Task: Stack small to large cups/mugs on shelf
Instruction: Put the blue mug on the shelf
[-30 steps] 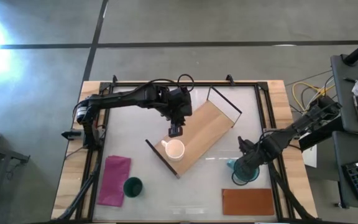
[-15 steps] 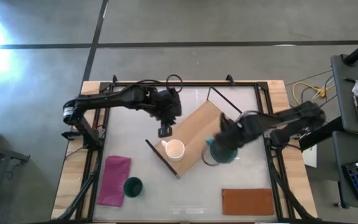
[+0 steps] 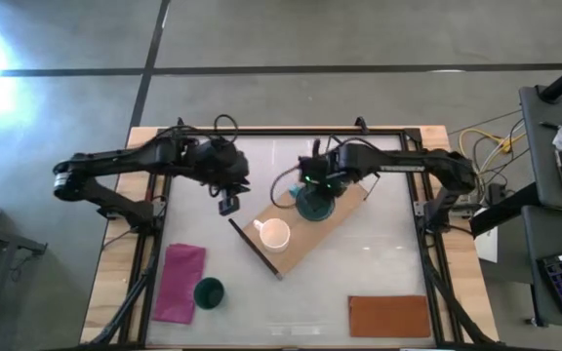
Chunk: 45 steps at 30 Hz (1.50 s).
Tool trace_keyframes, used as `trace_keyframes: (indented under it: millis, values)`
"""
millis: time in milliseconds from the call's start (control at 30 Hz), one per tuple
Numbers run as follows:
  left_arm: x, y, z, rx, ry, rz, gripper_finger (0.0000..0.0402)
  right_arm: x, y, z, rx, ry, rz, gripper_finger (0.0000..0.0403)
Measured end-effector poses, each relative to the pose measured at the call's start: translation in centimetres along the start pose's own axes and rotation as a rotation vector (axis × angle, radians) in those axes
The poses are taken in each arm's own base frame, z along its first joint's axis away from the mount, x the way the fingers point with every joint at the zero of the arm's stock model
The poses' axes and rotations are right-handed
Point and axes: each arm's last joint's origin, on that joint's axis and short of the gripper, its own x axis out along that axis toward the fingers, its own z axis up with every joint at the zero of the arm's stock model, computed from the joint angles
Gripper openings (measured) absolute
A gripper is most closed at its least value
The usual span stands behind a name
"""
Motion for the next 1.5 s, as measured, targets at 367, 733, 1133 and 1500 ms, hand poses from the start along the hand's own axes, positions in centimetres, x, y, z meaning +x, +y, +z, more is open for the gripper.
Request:
trace_keyframes:
  millis: [367,733,1133,1500]
  values:
    - [-0.1,0.5,-4.5,-0.077,0.031,0.054,0.0070,3.7,1.3,2.7,-0.066,0.106,-0.013,0.0016]
    - [-0.6,0.7,-7.0,-0.138,0.049,0.057,0.0070,4.1,2.1,3.7,-0.034,0.080,-0.016,0.0039]
    - [-1.0,0.9,-9.7,-0.154,0.050,0.059,0.0070,2.8,1.6,3.4,0.006,0.052,-0.014,0.0109]
    - [-0.5,1.0,-11.0,-0.153,0.074,0.063,0.0070,2.7,2.2,2.9,0.014,0.101,0.043,0.0143]
